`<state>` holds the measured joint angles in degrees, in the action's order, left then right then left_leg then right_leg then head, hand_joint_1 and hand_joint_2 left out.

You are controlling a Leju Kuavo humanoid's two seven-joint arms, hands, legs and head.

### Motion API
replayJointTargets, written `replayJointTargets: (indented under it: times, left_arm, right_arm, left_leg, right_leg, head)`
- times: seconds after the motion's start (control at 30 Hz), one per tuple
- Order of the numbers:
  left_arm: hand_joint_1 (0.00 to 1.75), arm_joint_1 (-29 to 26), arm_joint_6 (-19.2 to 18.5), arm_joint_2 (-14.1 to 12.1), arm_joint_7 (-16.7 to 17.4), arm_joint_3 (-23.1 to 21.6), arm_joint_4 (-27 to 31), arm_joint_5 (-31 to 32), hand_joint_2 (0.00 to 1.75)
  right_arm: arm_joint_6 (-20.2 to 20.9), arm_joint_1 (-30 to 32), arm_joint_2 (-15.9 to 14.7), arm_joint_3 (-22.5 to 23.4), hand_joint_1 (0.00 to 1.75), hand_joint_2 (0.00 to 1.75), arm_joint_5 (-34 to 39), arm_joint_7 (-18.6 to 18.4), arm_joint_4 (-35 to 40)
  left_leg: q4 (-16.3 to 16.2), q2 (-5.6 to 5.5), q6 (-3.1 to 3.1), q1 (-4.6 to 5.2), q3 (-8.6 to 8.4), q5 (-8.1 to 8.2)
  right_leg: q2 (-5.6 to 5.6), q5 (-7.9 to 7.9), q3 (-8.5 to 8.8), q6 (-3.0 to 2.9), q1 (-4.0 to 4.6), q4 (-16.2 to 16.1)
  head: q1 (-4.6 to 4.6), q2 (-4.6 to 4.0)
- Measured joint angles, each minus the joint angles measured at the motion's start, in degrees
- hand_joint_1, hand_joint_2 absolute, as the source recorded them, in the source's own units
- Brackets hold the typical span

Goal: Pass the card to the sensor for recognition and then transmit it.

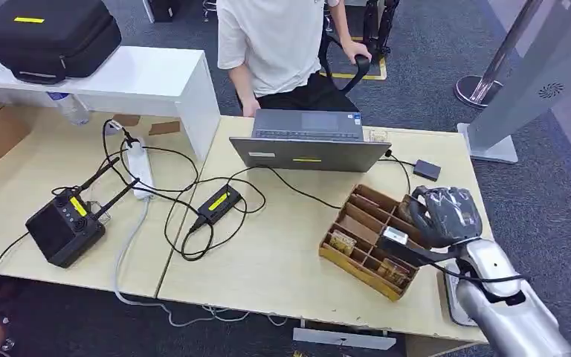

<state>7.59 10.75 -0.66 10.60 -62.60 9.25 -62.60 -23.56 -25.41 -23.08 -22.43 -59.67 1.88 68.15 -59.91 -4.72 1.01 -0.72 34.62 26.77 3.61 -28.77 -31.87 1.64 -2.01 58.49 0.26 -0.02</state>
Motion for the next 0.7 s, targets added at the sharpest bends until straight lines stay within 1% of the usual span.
replayJointTargets:
  times: [0.4,0.7]
  left_arm:
    - [0.00,0.1,-0.2,-0.2,0.0,-0.5,0.0,-0.2,1.75]
    - [0.00,0.1,-0.6,-0.2,0.1,-0.6,0.0,-0.2,1.75]
  right_arm:
    - [0.2,-1.2,0.0,-0.3,1.75,1.75,0.7,0.0,0.0]
    - [2.2,-5.1,0.0,-1.0,1.75,1.75,1.4,-0.1,0.2]
  left_leg:
    - [0.0,-0.02,0.00,0.00,0.02,0.00]
    - [0.0,-0.02,-0.03,0.00,0.01,-0.06]
  right_leg:
    - [-0.02,0.01,0.01,0.02,0.00,0.0]
    - [-0.02,0.04,0.01,0.01,0.00,0.0]
  head:
    - [0.00,0.02]
    - [0.00,0.02]
